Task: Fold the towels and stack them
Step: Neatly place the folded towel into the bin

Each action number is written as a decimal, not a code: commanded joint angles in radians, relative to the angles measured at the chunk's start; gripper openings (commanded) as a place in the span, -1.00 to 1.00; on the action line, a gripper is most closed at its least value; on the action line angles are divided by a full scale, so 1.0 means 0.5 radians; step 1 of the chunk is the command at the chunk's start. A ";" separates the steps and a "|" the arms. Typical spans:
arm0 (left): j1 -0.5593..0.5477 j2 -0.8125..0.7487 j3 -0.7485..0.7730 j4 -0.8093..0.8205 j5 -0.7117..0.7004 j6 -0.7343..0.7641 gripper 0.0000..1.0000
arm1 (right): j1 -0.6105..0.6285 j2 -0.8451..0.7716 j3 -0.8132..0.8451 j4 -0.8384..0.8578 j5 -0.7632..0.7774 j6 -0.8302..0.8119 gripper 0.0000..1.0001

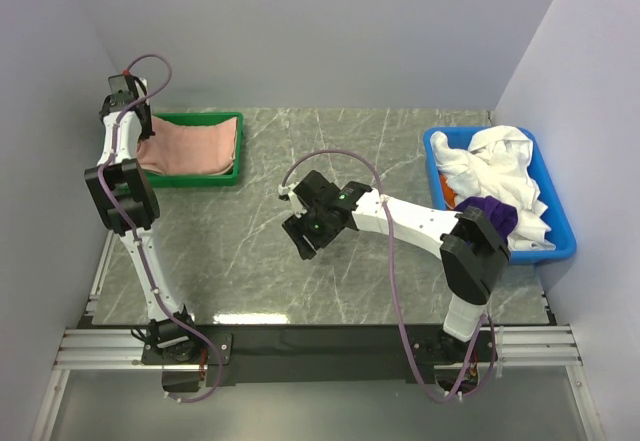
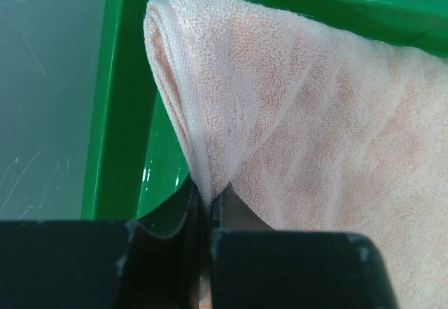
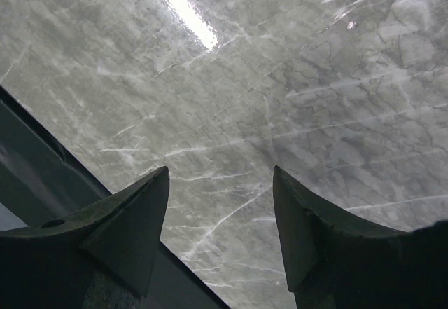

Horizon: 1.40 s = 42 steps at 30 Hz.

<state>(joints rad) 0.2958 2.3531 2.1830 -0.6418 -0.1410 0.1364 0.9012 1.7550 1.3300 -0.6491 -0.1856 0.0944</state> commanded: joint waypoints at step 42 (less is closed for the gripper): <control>-0.015 -0.511 -0.150 0.336 -0.449 -0.579 0.81 | 0.008 -0.196 0.061 0.071 0.330 0.020 0.37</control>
<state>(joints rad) 0.2951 2.2795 2.1075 -0.5121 -0.3679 -0.0502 0.9119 1.7500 1.3422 -0.6456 -0.1360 0.0917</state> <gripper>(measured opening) 0.886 0.680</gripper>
